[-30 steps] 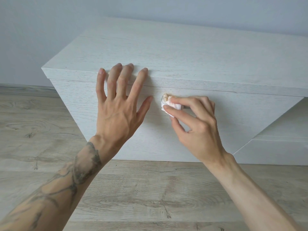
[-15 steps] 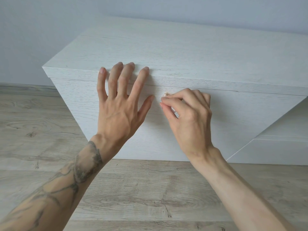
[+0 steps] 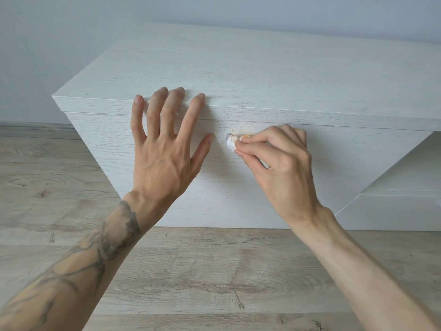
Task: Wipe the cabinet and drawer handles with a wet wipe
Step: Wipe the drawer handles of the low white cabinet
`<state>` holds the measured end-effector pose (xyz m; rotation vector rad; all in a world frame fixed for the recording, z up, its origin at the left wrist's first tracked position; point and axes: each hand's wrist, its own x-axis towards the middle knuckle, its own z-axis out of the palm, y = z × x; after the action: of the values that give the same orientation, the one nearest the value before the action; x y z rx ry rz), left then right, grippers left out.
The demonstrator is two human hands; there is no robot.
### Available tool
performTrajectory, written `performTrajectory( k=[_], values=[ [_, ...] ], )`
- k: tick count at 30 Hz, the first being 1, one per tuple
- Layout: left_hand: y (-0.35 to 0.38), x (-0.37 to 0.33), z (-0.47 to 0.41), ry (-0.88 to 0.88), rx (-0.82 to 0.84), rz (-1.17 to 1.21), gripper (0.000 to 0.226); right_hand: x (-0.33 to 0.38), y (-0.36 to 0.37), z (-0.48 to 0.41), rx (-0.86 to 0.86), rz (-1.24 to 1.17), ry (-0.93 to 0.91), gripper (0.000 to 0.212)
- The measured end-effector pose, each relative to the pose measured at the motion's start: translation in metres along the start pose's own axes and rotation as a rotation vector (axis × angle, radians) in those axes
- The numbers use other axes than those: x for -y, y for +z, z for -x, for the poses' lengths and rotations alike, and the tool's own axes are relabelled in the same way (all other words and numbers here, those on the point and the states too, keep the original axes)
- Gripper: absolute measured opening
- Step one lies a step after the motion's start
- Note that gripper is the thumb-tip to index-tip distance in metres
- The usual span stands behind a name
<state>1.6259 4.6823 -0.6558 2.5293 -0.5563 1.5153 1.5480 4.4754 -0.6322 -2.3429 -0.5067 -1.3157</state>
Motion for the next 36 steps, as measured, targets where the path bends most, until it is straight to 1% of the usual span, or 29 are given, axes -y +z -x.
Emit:
performTrajectory(
  k=[3,8,12,16,19,23,27,31,34,36],
  values=[
    [-0.002,0.000,-0.001,-0.006,0.016,0.005,0.061,-0.017,-0.015,0.005,0.022,0.014,-0.036,0.004],
    [-0.005,-0.001,-0.001,-0.012,0.031,0.013,0.060,-0.045,-0.039,0.019,-0.009,-0.003,0.020,0.006],
    [-0.007,-0.003,-0.001,-0.019,0.031,0.017,0.060,-0.027,-0.025,0.017,-0.045,-0.021,0.069,0.005],
    [-0.006,-0.003,-0.002,-0.015,0.022,0.009,0.060,0.005,0.003,0.002,-0.030,-0.047,0.052,0.003],
    [-0.005,-0.003,-0.001,-0.018,0.013,0.005,0.061,0.018,0.017,-0.003,-0.026,-0.005,0.048,0.005],
    [-0.005,-0.002,-0.001,-0.013,0.016,0.011,0.061,0.009,0.011,0.006,-0.019,0.005,0.007,0.009],
    [-0.006,-0.002,-0.001,-0.007,0.024,0.019,0.060,-0.022,-0.015,0.021,-0.084,0.014,0.003,0.011],
    [-0.006,-0.002,-0.001,-0.011,0.032,0.026,0.061,-0.038,-0.027,0.029,-0.099,-0.081,0.118,0.010],
    [-0.007,-0.002,-0.001,-0.012,0.032,0.028,0.061,-0.032,-0.022,0.032,-0.137,-0.263,0.306,0.011],
    [-0.007,-0.002,-0.002,-0.015,0.028,0.027,0.061,-0.026,-0.017,0.033,-0.207,-0.418,0.459,0.015]
  ],
)
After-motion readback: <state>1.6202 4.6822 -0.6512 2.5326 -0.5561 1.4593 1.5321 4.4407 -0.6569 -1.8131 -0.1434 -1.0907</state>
